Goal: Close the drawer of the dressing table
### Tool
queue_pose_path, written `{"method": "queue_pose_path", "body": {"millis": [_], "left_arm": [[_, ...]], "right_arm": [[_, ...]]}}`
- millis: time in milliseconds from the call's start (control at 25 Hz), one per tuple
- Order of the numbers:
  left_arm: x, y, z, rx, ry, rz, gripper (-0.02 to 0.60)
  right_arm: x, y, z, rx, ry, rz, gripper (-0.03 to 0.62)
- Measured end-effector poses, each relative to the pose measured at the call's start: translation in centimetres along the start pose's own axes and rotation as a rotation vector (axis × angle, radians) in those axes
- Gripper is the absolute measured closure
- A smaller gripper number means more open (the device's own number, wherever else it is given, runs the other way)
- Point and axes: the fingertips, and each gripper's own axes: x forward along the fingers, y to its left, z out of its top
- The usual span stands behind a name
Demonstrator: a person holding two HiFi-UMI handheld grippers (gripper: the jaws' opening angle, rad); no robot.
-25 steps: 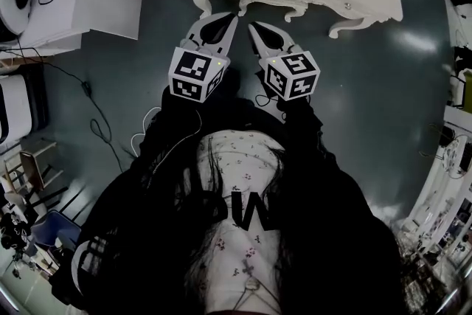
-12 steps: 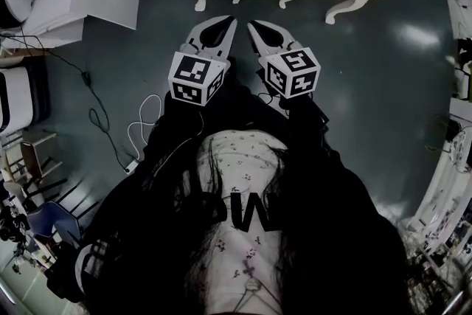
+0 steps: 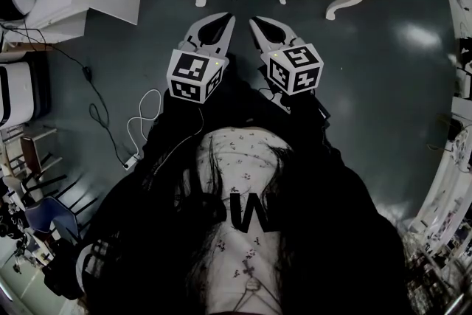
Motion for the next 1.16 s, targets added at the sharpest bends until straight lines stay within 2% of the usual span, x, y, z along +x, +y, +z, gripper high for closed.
{"method": "queue_pose_path", "body": {"millis": [920,1160], "left_arm": [[-1.8,-1.7,-0.3,0.006,-0.021,-0.020,0.581],[-3.1,-0.9,-0.7,-0.002,-0.025,0.014,0.581]], "right_arm": [[-1.6,2.0,-0.6,-0.050,0.008,0.004,0.586],[-0.8,3.6,-0.9,-0.077,0.022,0.044,0.586]]}}
